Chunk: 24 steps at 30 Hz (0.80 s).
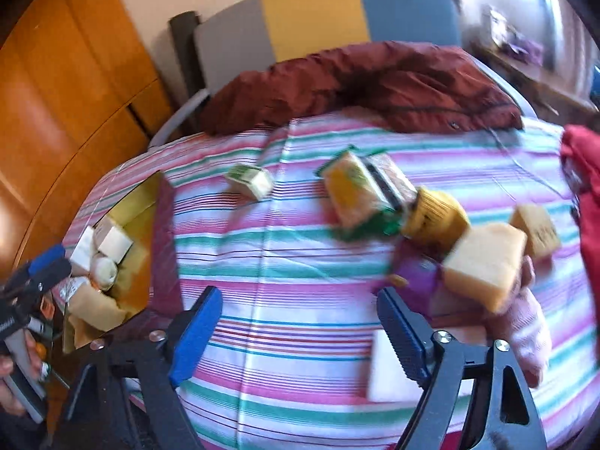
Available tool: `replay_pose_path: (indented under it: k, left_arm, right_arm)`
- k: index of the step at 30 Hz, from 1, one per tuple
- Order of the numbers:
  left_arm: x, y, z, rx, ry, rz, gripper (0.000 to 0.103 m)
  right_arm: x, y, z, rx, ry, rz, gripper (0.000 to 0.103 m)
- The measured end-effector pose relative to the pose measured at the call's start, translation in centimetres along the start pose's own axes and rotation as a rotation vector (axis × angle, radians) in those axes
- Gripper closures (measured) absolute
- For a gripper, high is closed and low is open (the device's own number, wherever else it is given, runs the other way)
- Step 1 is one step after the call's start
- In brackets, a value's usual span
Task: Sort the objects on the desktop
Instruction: 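Move both grippers back over the remaining items on the bed, then grasp the green WEIDAN cracker packet with the right gripper while the left gripper grasps the small green box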
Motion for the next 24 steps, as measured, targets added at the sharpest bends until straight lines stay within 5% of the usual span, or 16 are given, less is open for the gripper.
replay_pose_path:
  k: [6, 17, 24]
  left_arm:
    - [-1.3, -0.3, -0.7, 0.018, 0.047, -0.018, 0.023]
    - [-2.8, -1.0, -2.5, 0.078, 0.127, 0.003, 0.023]
    - [-3.0, -1.8, -4.2, 0.119, 0.145, 0.023, 0.023]
  right_arm:
    - [-2.1, -0.4, 0.2, 0.016, 0.030, -0.018, 0.029]
    - [-0.3, -4.5, -2.5, 0.010, 0.163, 0.170, 0.035]
    - [-0.1, -7.5, -5.6, 0.007, 0.323, 0.283, 0.036]
Point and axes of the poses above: each gripper's, at about its wrist camera, not at the fingertips, and z roughly against the way its jaws point, x to its left, y to its underside, the point moved 8 cm from there along -z, roughly the way its jaws point, and after that the axes turned 11 degrees about x, right-handed, at the moved point
